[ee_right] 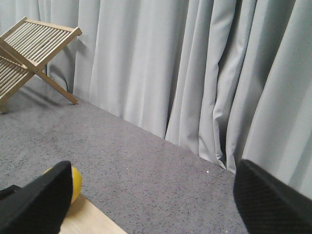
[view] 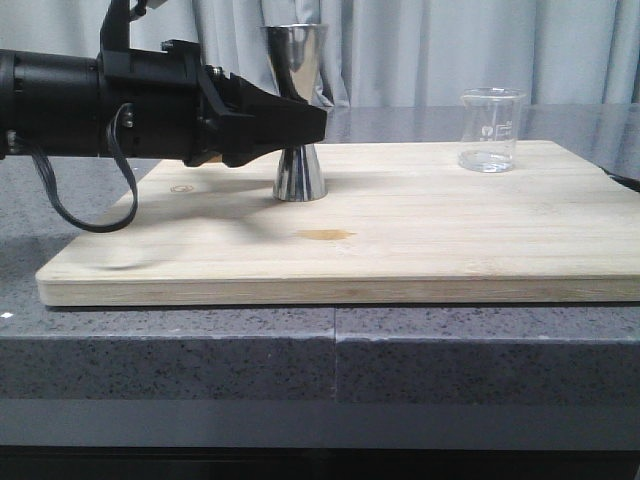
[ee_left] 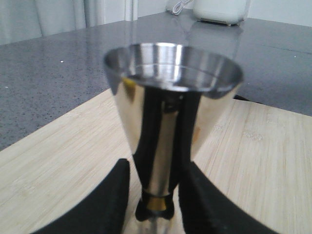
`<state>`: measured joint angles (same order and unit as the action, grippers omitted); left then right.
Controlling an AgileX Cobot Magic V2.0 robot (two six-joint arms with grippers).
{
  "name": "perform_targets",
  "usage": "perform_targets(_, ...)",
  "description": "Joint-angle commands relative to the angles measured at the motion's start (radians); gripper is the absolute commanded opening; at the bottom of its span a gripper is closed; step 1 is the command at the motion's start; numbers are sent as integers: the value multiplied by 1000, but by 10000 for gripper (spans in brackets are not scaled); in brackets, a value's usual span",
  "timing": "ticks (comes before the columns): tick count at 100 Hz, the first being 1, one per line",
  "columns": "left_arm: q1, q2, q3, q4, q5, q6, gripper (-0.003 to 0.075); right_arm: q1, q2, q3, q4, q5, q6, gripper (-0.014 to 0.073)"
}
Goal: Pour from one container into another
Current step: 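Open the left gripper to release the standing jigger, then lift the left gripper up and away from the jigger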
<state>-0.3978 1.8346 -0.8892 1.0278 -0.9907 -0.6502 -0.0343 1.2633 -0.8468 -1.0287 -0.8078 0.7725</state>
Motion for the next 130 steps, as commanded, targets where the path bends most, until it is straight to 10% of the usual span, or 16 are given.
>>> perform_targets(1,4,-44,-26,-33,-77,-1,387,-4,-33,-26,43,-42,0,609)
perform_targets(13,4,-44,-26,-33,-77,-1,487,-4,-33,-26,43,-42,0,609)
perform_targets(78,63,-179,-26,180,-2,-84,494,-4,-33,-26,43,-42,0,609)
perform_targets(111,229,-304,-26,314,19,-240,494,-4,-33,-26,43,3,0,609)
perform_targets(130,394,-430,-26,120,87,-290,493,-6,-72,-36,47,258,0,608)
